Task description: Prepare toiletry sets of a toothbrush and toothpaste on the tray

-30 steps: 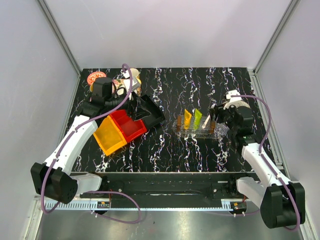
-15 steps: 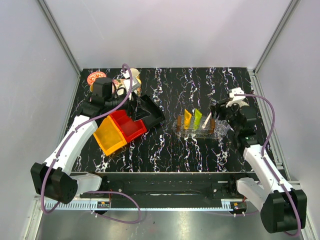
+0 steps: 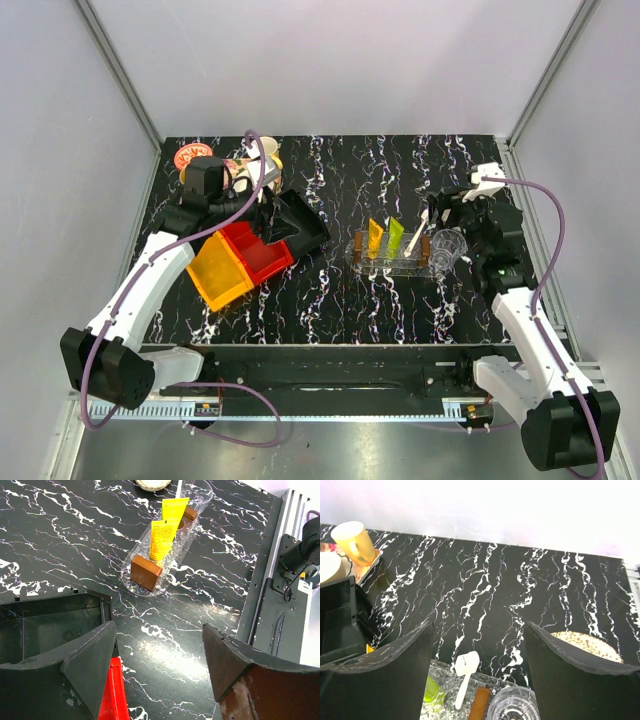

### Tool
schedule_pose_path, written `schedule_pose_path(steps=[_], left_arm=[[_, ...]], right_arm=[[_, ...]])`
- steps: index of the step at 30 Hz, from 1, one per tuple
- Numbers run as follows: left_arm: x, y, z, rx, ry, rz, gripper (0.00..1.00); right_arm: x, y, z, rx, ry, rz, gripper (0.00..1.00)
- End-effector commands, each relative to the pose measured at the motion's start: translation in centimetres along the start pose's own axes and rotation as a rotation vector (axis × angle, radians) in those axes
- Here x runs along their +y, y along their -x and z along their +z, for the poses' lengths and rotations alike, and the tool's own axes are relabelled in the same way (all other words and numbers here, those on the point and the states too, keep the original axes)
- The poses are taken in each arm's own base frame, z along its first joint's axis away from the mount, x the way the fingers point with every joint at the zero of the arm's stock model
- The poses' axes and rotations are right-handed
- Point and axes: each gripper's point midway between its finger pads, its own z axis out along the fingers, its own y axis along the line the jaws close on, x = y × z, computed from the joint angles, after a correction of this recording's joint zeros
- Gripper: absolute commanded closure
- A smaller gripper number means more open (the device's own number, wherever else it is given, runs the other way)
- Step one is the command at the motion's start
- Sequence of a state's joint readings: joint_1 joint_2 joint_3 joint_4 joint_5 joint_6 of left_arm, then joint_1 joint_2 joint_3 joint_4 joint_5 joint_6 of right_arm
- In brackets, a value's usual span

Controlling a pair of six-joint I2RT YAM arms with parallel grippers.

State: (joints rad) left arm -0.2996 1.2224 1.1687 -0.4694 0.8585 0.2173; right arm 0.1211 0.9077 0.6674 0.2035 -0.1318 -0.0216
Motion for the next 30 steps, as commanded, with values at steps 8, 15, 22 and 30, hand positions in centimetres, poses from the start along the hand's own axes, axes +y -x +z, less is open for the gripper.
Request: schedule_pose_path(steps=[8,15,22,30], left_arm=[[1.6,2.3,-1.3,-0.066,0.146,0.045,0.25],[4.3,2.9,-2.4,-0.118,0.264,-0.047,0.23],[10.4,2.5,-5.2,-0.181,0.468,-0.235,0.05],[14.9,3.1,-9.3,-0.248,0.725,-0.219,0.01]], right_arm=[[-4.2,10.6,-1.1,-0.206,-0.243,-0.065,0.01],[-8.6,15.3,-2.6,-0.325,-0.516,-0.103,0.00],[-9.7,14.7,-2.8,-0.216,-0.573,-0.179,0.00],[-11.0,12.8,-1.1,-0.134,-0.638,-0.151,0.00]])
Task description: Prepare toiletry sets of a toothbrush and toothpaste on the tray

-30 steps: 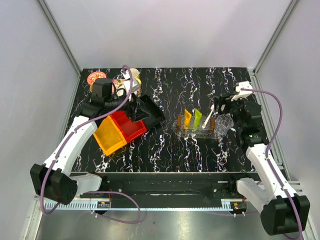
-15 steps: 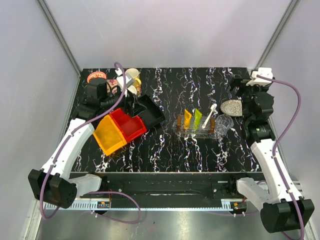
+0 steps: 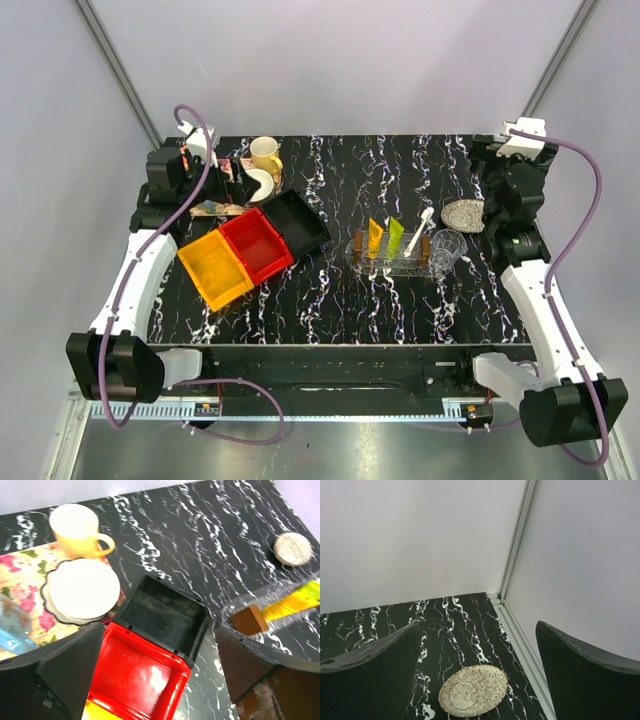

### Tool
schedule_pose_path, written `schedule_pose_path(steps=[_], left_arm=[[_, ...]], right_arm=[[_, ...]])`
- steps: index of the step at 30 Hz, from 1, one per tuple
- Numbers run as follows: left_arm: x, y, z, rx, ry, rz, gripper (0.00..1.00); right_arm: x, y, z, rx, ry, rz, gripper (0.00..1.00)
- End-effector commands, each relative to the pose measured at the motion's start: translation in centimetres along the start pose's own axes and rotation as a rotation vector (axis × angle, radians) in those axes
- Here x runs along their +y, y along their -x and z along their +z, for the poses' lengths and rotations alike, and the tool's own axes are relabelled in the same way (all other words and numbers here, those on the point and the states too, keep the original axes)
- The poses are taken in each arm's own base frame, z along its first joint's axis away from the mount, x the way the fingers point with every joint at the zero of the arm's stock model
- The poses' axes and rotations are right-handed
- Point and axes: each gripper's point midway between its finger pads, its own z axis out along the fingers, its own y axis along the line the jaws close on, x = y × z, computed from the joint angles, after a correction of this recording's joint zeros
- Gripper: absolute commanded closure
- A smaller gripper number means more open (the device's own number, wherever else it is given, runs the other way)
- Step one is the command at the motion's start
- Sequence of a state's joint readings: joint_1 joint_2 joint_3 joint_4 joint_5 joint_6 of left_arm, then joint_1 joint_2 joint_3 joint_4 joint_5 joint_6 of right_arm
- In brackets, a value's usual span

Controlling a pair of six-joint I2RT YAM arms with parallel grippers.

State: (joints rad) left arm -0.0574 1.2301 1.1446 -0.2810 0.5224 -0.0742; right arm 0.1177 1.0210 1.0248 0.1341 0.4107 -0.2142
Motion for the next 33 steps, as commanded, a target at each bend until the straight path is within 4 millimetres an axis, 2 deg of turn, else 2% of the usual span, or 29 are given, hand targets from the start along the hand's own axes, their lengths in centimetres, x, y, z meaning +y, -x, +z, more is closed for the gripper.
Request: schedule_pose_path(steps=[1,4,7,10,13,17,19,26,33], left_arm=[[2.7,3.6,-1.0,-0.139,0.154,0.031,0.01],[3.1,4.8,-2.1,-0.183,0.203,0.069,0.01],[3.1,6.9,-4.3,-0.283,0.277,0.056,0.01],[2.5,7.2,-5.4,-0.324,0.278,0.089,0.01],[2.5,6.5,-5.4,-0.307,0.275,0.083,0.01],[2.3,6.0,-5.5,-0.308,0.271,0.064,0.01],[1.9,6.3,-5.7,-0.334,0.252,0.071,0.01],[2.0,5.7,-5.3,-0.323,0.244,0.068,0.01],[2.0,5.5,-5.0,-0.326,0.238,0.071,0.01]], right_arm=[[-1.3,-0.1,0.9,0.021,-0.096,0.005,0.00],[-1.1,-0.6,1.0,0.024,-0.102,0.030,0.00],[-0.9,-0.7,1.0,0.011,-0.095,0.070,0.00],[-0.3,-1.0,1.2,0.041,-0.068,0.088,0.00],[0.9,-1.2,0.8,0.056,0.008,0.058,0.00],[1.0,-0.6,-0.2,0.025,0.051,0.028,0.00],[1.3,-0.4,-0.5,0.019,0.074,0.024,0.00],[1.1,0.5,-1.5,-0.013,0.094,0.007,0.00],[0.9,0.4,-2.0,-0.017,0.093,-0.003,0.00]])
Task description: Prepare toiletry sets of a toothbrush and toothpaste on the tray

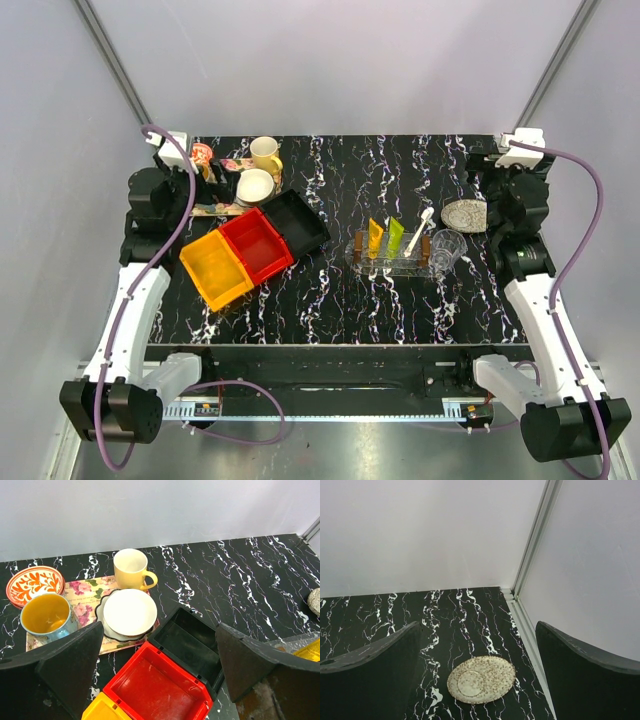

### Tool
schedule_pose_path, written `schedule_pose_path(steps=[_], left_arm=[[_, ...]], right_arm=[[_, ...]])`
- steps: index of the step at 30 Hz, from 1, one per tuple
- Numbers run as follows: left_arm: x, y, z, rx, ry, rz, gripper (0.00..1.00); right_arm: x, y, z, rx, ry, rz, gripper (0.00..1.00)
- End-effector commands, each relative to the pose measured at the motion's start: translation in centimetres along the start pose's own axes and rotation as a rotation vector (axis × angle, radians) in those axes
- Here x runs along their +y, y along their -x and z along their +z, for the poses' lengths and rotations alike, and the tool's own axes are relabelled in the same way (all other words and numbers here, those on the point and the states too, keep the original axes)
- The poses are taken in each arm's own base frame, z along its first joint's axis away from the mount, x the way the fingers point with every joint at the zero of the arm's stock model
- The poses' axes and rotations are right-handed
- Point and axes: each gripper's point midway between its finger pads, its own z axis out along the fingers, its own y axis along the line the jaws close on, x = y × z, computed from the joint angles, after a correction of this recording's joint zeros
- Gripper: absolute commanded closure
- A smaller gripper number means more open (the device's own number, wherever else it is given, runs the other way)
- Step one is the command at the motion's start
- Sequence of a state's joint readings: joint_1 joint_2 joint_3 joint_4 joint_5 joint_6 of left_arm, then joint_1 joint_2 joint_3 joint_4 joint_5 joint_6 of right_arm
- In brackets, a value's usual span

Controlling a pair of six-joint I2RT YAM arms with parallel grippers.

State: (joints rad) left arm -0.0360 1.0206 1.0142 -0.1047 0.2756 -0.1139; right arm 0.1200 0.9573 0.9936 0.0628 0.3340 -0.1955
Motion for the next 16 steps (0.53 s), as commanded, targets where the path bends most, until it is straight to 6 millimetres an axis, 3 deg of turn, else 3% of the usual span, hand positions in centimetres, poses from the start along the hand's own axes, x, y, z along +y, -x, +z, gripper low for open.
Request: schedule_pose_path(steps=[1,16], left_arm=[[-0.08,1.28,0.01,-0.066,-0.005,0.008,0.01],[0.23,0.78,0.11,-0.067,0.006,0.017,0.01]], right_arm=[[0.01,1.10,-0.39,-0.043,0.011,-0.009,0.00],[0.61,0.63,-0.34,-0.031,0.046,-0.019,0.00]])
